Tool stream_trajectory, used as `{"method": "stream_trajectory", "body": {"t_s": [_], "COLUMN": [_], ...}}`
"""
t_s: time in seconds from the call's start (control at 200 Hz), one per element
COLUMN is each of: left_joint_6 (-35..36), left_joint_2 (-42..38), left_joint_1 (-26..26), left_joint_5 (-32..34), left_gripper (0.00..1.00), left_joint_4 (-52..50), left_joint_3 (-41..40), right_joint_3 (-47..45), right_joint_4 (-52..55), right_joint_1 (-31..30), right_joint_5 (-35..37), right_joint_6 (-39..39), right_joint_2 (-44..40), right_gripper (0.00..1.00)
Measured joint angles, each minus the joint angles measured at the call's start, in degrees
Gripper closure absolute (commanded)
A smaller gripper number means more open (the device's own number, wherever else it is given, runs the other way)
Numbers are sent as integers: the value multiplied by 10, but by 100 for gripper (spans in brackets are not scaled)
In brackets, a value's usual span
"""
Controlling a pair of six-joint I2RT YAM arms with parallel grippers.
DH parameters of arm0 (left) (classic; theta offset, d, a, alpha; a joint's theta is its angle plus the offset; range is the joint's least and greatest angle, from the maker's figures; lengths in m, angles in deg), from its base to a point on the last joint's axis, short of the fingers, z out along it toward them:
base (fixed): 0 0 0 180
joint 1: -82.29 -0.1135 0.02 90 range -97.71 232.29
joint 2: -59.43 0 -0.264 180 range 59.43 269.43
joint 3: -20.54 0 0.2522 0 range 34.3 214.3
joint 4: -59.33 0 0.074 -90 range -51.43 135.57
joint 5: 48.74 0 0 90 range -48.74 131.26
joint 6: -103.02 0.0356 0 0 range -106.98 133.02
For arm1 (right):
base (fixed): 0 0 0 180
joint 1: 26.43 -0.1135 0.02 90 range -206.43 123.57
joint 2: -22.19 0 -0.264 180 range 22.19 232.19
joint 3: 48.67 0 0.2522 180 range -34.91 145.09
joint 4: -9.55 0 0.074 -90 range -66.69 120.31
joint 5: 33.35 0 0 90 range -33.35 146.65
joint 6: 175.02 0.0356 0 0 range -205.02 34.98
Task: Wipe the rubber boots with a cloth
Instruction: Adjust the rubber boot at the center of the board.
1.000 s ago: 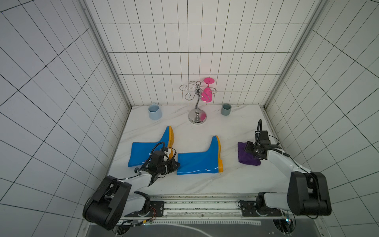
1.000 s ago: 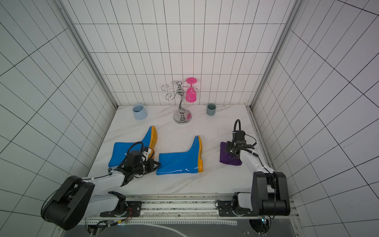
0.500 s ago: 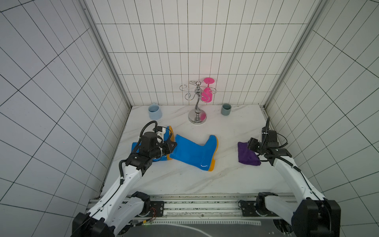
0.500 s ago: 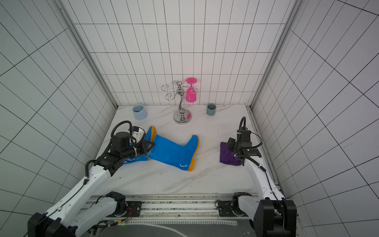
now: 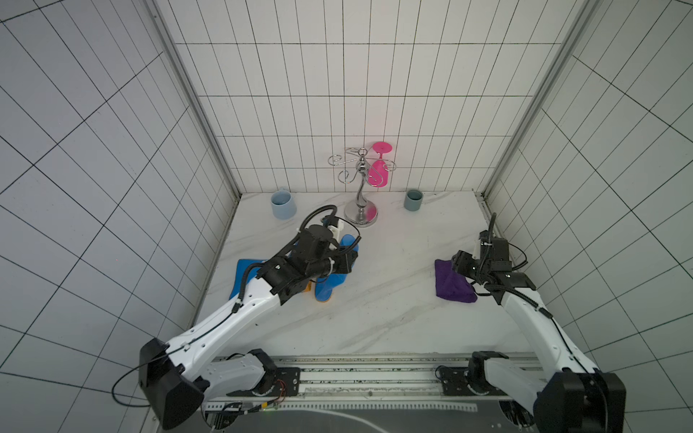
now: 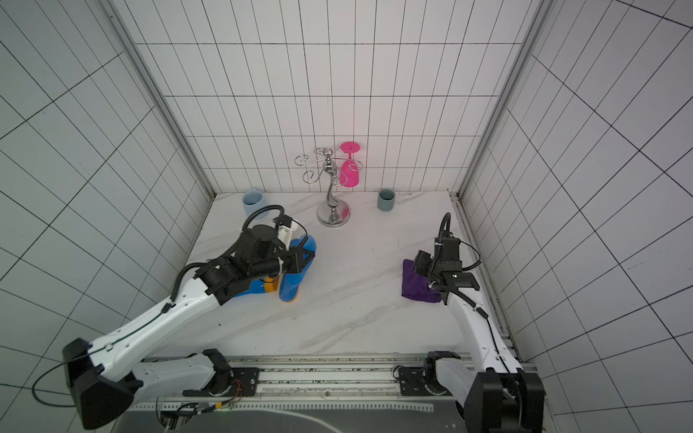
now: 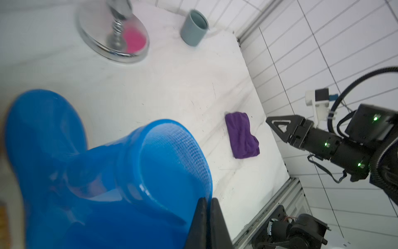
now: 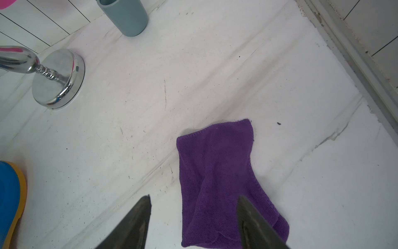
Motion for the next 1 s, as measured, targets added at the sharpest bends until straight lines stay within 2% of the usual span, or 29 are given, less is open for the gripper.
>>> {"method": "stream_trajectory", "body": {"t_s": [0.155, 0.29, 0.53, 0.95, 0.999], "left_joint_6": [-25, -31, -39, -89, -92], "left_joint_2": [122, 220, 348, 486, 495], "left_joint_1": [95, 133, 133, 113, 109], "left_joint_5": [25, 31, 8, -79, -89], "left_gripper": [100, 100, 100, 100, 89], "left_joint_4": [64, 73, 83, 136, 142], "left_joint_3": [7, 45, 143, 235, 241], "right_joint_3": [0, 0, 0, -1, -1], "right_joint_4": [0, 0, 0, -3, -5], "right_joint_1": [0, 2, 12, 19, 19], "right_joint_5": [0, 4, 7, 9, 9], "right_joint_6": [0, 0, 2, 3, 3], "right_joint_2": [-3, -17, -42, -43, -43], "right_gripper": [35, 35, 35, 36, 36]}}
